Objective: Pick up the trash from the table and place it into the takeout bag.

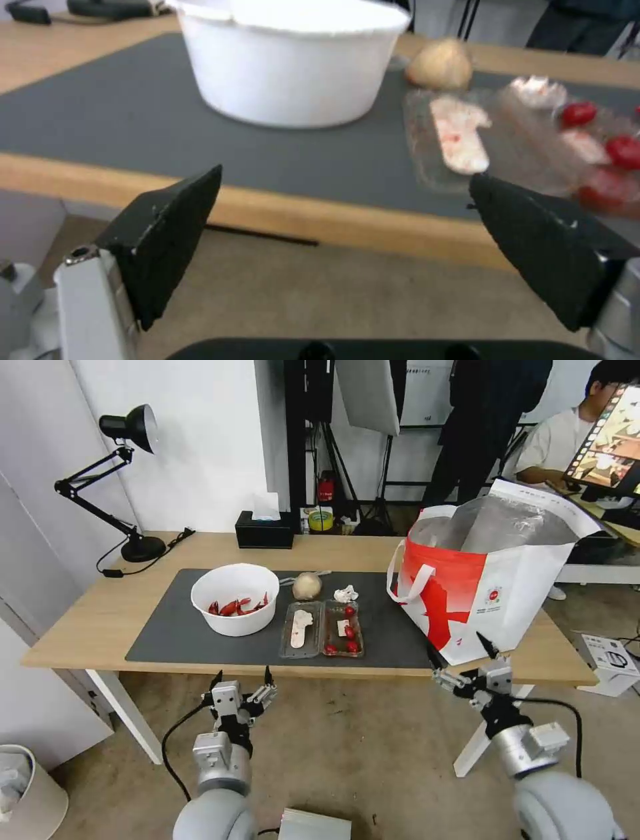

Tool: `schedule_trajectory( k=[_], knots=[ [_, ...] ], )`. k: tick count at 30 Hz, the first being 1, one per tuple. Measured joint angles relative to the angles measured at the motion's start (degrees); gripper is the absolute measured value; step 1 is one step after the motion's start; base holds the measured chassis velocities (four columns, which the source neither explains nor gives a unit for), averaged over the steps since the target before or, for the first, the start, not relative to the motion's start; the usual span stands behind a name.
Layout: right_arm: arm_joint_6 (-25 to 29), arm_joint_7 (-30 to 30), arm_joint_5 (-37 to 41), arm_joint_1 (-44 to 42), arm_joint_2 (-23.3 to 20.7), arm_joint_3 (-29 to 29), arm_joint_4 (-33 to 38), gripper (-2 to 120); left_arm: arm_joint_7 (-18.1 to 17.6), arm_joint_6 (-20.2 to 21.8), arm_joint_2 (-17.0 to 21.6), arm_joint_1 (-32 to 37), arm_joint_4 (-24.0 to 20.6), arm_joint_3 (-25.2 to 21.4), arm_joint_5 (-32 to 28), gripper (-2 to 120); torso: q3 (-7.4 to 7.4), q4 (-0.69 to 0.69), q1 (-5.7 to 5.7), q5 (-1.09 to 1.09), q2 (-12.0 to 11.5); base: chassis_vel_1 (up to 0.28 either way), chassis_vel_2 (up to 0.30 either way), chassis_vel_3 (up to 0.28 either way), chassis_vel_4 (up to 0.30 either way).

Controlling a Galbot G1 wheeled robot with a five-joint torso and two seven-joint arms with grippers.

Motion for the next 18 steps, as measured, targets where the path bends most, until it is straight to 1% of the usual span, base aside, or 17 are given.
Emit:
schedule_trajectory(
  k=[5,10,12,13,16,17,18],
  knots=[
    [0.0,0.3,1.2,0.2,-0.4,0.0,-0.4,100,0.1,0.1,0.0,0.8,-0.6,0.0,-0.4,100,-0.01,-0.01,-0.01,0.00,0.0,0.000,0.000,0.000,0.000],
    [-0.1,0.3,1.3,0.3,-0.2,-0.4,-0.4,100,-0.3,0.9,0.1,1.2,-1.9,-0.1,-2.7,100,-0.01,-0.01,-0.01,-0.01,0.0,0.000,0.000,0.000,0.000],
    [-0.1,0.4,1.3,0.3,0.0,-0.7,-0.2,100,-0.8,1.3,0.2,1.2,-2.9,-0.2,-5.3,100,-0.01,-0.01,-0.01,-0.01,0.0,0.000,0.000,0.000,0.000],
    [-0.1,0.4,1.3,0.3,0.0,-0.7,-0.2,100,-0.8,1.3,0.2,1.2,-2.9,-0.2,-5.3,100,-0.01,-0.01,-0.01,-0.01,0.0,0.000,0.000,0.000,0.000],
    [-0.1,0.5,1.4,0.3,0.1,-0.9,0.0,100,-1.8,1.5,0.3,1.0,-4.1,0.1,-10.0,100,-0.01,-0.01,-0.01,-0.01,0.0,0.000,0.000,0.000,0.000],
    [-0.1,0.5,1.4,0.3,0.1,-0.9,0.0,100,-1.8,1.5,0.3,1.0,-4.1,0.1,-10.0,100,-0.01,-0.01,-0.01,-0.01,0.0,0.000,0.000,0.000,0.000],
    [-0.1,0.5,1.4,0.3,0.1,-0.9,0.0,100,-2.2,1.5,0.3,0.9,-4.4,0.3,-11.7,100,-0.01,-0.01,-0.01,-0.01,0.0,0.000,0.000,0.000,0.000]
  ],
)
